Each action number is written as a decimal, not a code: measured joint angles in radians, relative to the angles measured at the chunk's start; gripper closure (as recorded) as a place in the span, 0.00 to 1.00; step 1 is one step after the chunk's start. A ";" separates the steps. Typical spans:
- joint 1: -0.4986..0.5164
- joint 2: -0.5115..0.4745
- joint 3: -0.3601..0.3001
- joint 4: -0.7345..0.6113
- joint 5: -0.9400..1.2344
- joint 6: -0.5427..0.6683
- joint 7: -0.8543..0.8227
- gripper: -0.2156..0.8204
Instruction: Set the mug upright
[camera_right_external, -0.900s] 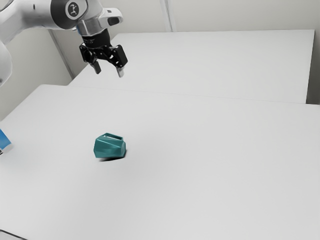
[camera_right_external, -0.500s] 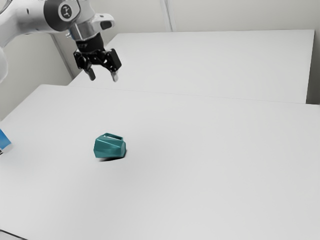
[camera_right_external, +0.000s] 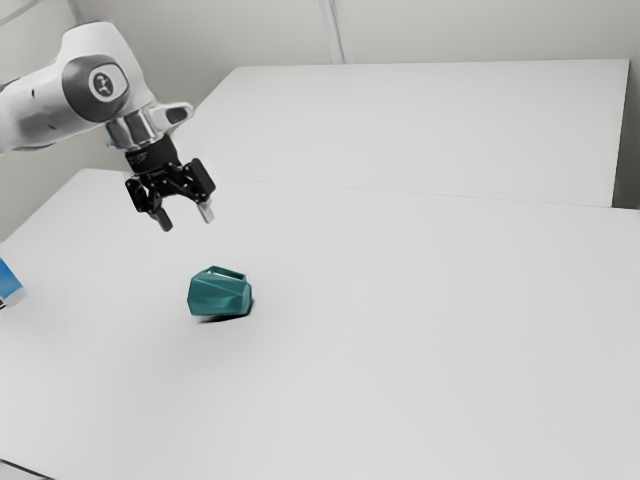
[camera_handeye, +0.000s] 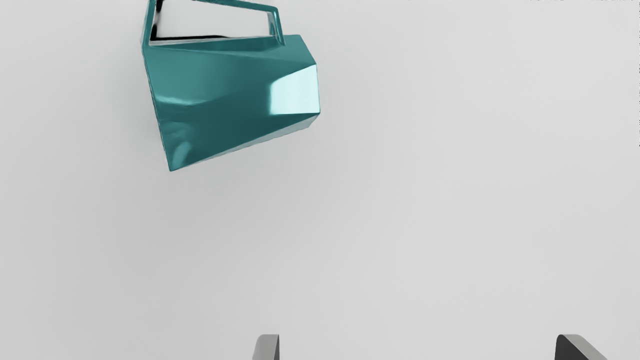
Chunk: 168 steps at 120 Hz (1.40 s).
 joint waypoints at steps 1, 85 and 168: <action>0.003 0.000 0.000 -0.004 -0.003 0.004 0.006 0.21; 0.331 0.214 0.002 -0.106 -0.331 0.236 0.469 0.21; 0.360 0.408 -0.003 -0.025 -0.558 0.104 0.666 0.21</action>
